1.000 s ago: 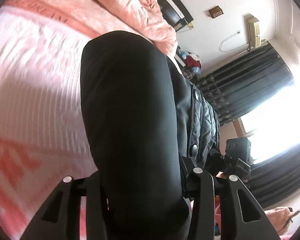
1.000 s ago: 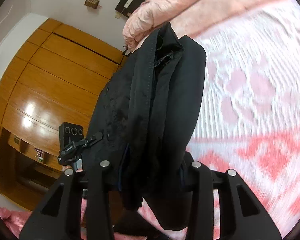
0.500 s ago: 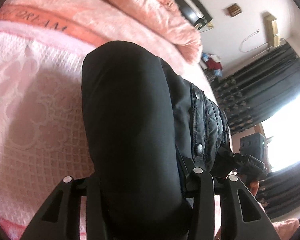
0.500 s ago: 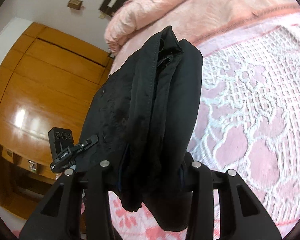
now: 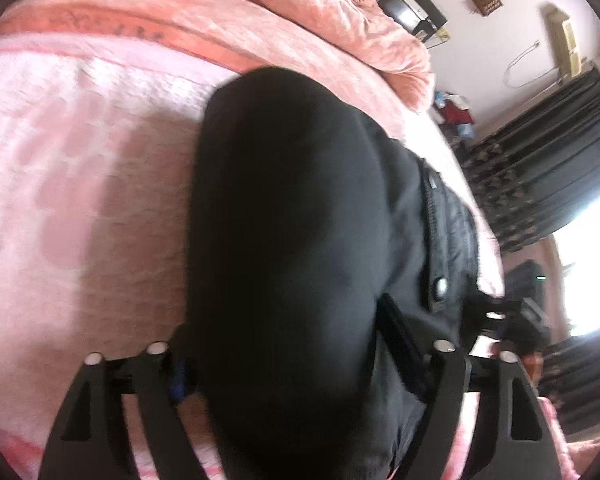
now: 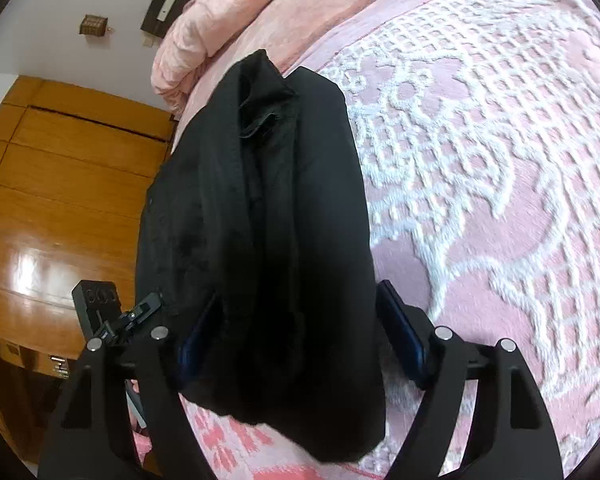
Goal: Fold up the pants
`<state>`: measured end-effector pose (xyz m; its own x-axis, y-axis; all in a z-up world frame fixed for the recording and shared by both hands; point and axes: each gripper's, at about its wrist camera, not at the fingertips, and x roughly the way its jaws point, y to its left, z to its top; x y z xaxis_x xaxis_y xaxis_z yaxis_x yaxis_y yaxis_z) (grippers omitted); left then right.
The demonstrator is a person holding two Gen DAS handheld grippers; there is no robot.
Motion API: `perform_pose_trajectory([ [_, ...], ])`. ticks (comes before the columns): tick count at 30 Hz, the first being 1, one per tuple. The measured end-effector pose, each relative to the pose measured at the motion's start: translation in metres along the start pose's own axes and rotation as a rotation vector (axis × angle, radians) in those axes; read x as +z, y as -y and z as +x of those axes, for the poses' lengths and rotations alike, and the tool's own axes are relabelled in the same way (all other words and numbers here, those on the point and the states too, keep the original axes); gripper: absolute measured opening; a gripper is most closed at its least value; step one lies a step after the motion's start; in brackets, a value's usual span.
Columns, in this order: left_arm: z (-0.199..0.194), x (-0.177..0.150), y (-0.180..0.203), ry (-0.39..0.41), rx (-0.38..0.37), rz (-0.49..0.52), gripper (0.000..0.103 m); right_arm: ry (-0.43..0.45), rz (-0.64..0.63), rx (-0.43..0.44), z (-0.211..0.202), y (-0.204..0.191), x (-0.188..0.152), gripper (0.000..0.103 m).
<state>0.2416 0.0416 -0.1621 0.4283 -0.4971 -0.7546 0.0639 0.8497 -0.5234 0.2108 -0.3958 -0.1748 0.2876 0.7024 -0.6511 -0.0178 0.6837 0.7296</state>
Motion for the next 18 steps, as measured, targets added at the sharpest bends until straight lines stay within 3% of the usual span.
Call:
perform_pose_trajectory([
  [3,-0.02,-0.007,0.003,0.043,0.094,0.039,0.091,0.046,0.001,-0.028,-0.02,-0.001,-0.011,0.083],
  [7,-0.048,-0.025,0.014,0.096,0.225,0.051,0.095,0.109,-0.037,-0.131,-0.045,-0.014,-0.031,0.084],
  [13,-0.083,-0.057,0.041,0.156,0.296,0.064,0.099,0.218,-0.196,-0.372,-0.063,-0.074,-0.077,0.091],
  [18,-0.102,-0.079,0.066,0.171,0.331,0.132,0.099,0.271,-0.259,-0.473,-0.067,-0.112,-0.115,0.096],
])
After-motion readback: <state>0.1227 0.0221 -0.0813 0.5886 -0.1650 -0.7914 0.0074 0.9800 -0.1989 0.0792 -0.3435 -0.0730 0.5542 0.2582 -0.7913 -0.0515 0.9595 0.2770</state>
